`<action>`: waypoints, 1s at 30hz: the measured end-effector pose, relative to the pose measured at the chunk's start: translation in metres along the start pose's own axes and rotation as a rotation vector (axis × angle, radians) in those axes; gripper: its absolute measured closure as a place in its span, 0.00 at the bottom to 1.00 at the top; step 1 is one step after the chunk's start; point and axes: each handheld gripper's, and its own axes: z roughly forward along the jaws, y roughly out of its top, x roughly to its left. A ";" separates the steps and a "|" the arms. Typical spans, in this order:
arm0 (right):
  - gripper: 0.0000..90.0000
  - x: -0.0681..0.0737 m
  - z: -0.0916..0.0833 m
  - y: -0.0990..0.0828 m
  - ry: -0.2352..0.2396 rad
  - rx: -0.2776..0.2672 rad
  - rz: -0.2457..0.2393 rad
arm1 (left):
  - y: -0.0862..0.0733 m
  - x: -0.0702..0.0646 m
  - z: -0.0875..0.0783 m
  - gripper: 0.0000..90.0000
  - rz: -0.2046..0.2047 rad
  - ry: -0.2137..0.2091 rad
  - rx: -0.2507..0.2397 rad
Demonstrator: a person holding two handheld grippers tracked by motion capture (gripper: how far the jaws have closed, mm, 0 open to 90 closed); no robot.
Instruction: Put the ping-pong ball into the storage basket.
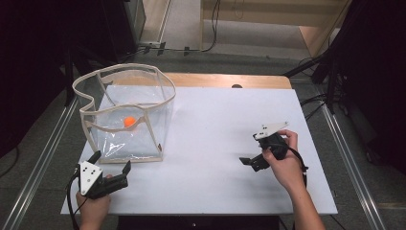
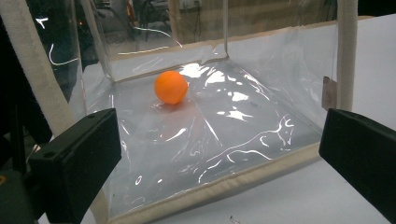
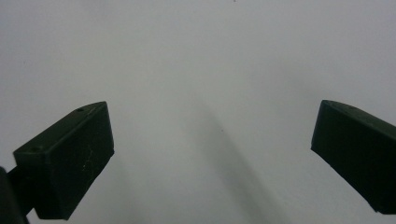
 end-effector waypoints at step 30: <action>0.00 -0.007 -0.021 -0.046 -0.043 -0.083 0.069 | 0.000 0.000 0.000 0.00 0.006 0.000 0.003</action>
